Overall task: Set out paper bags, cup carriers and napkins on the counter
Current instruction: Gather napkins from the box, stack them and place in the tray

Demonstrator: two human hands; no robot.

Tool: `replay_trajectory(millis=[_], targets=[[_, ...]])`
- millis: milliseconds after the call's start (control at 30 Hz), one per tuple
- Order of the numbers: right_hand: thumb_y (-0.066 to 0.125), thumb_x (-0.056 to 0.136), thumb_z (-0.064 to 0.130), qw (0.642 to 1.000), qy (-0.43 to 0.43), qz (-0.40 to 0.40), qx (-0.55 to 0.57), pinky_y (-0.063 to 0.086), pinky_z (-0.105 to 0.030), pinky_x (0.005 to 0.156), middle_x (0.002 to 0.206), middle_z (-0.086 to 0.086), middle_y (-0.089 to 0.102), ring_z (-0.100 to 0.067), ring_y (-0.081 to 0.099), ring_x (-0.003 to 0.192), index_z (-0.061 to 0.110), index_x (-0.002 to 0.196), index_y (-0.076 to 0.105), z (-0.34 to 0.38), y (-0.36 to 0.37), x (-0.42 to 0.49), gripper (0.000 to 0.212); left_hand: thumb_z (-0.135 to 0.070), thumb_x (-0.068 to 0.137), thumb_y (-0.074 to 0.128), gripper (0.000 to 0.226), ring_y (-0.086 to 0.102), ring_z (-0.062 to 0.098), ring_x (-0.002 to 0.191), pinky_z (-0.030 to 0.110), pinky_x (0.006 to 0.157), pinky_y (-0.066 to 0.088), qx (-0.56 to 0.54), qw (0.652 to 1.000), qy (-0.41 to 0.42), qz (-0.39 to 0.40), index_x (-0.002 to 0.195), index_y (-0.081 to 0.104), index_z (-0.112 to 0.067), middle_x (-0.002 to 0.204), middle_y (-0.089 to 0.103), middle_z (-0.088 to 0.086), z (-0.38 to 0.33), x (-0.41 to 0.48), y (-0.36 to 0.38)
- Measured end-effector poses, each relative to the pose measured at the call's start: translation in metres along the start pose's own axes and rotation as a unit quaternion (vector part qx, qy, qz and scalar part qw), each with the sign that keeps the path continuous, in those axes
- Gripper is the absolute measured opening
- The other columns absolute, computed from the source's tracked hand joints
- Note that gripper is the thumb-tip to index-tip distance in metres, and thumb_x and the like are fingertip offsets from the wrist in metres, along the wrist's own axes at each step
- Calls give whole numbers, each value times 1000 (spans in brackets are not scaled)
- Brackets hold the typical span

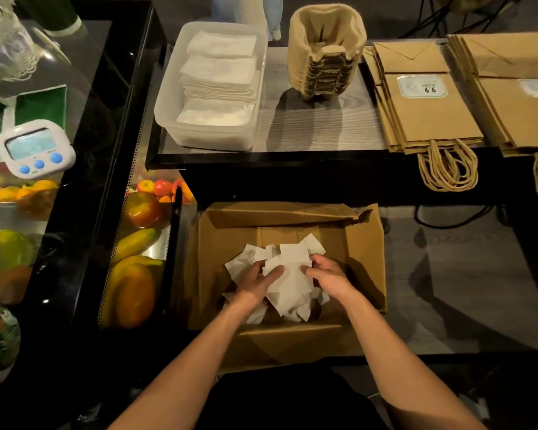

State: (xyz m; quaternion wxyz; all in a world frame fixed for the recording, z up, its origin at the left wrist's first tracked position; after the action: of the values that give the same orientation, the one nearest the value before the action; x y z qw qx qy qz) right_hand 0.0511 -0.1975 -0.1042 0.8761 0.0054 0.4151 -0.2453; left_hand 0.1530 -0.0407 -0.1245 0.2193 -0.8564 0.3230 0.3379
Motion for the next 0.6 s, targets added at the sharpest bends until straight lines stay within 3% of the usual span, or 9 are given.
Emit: replay_trajectory(millis=[100, 200, 267, 333, 500, 600], targets=[[63, 100, 20, 1000, -3, -1, 27, 51, -37, 98, 127, 6, 63, -19, 58, 122, 24, 128, 60, -2, 1, 0, 29, -32, 93, 73, 41, 64, 20, 110, 32, 86, 56, -28, 1000, 5, -5, 128, 59, -18, 130, 66, 4, 0, -1, 2], [62, 100, 31, 997, 4, -40, -68, 48, -33, 89, 130, 3, 57, -20, 54, 122, 20, 134, 57, -1, -2, 1, 36, -23, 94, 73, 46, 59, 21, 117, 34, 94, 52, -28, 999, 19, -36, 136, 58, -10, 134, 61, 4, 0, 3, -4], [62, 100, 34, 991, 1, -55, -123, 45, -29, 86, 133, -1, 57, -24, 54, 126, 18, 135, 58, 1, -4, 1, 39, -20, 95, 72, 44, 56, 19, 115, 31, 90, 49, -26, 998, 18, -53, 135, 58, -9, 132, 60, 2, -1, 1, -8], [65, 98, 30, 991, -8, -60, -122, 49, -30, 89, 135, -1, 57, -24, 54, 128, 19, 135, 56, 1, -3, 2, 40, -21, 96, 70, 46, 56, 20, 117, 30, 90, 48, -25, 998, 11, -56, 139, 56, -11, 134, 58, 1, 2, 4, -9], [76, 90, 24, 988, -38, -51, -141, 54, -46, 102, 142, -1, 56, -26, 55, 131, 25, 142, 48, 8, 8, 3, 60, -25, 93, 74, 52, 57, 26, 124, 42, 104, 51, -35, 999, -12, -40, 140, 56, -12, 138, 59, 1, 3, 4, -7], [71, 92, 40, 981, -43, -41, -187, 52, -43, 103, 144, -1, 55, -25, 53, 132, 23, 143, 52, 11, 11, 5, 58, -42, 79, 83, 74, 52, 26, 128, 45, 113, 41, -108, 994, -27, -3, 143, 53, -21, 139, 56, -1, 5, 0, -4]])
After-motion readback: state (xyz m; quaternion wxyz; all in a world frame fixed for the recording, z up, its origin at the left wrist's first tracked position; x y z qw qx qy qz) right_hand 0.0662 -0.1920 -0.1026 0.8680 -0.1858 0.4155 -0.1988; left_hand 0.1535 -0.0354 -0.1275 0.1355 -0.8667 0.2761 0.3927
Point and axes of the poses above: each hand's wrist, its own x-axis towards the middle knuckle, its own y-axis out of the palm, z = x × y, the point moved 8 cm from there along x, towards the middle knuckle
